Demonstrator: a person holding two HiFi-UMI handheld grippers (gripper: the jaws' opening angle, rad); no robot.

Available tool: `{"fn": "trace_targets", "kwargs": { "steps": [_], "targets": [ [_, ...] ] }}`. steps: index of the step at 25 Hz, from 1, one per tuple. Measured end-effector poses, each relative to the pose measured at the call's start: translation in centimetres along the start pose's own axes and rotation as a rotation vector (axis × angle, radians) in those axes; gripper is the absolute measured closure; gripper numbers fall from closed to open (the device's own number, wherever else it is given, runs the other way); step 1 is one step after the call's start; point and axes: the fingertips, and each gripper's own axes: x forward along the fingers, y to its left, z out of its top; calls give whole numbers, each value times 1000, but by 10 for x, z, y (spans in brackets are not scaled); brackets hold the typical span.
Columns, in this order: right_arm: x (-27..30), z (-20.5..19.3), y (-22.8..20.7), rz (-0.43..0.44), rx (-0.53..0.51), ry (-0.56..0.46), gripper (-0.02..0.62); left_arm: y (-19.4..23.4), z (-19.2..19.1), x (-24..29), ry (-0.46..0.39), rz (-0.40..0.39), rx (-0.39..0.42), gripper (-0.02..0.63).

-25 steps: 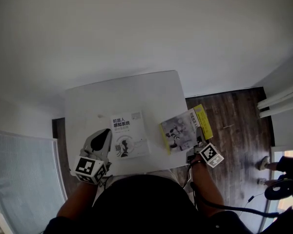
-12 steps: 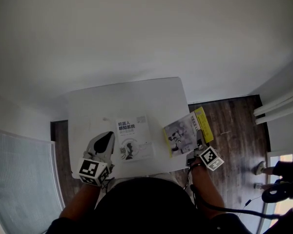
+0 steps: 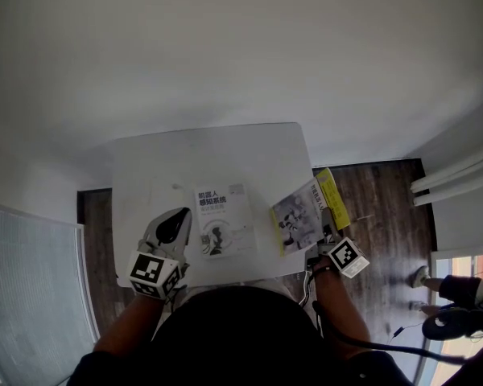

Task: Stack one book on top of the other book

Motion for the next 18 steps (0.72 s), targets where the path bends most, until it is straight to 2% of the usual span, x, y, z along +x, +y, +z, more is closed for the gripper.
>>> {"fn": "trace_targets", "kwargs": {
  "steps": [11,18],
  "targets": [
    [-1,-7,36,63,33,-6,515,19,-3,-18,-5,0,-15,601],
    [-8,-3,65,112,8,-4,514,22,5,-30,-12,-4,-34,601]
  ]
}}
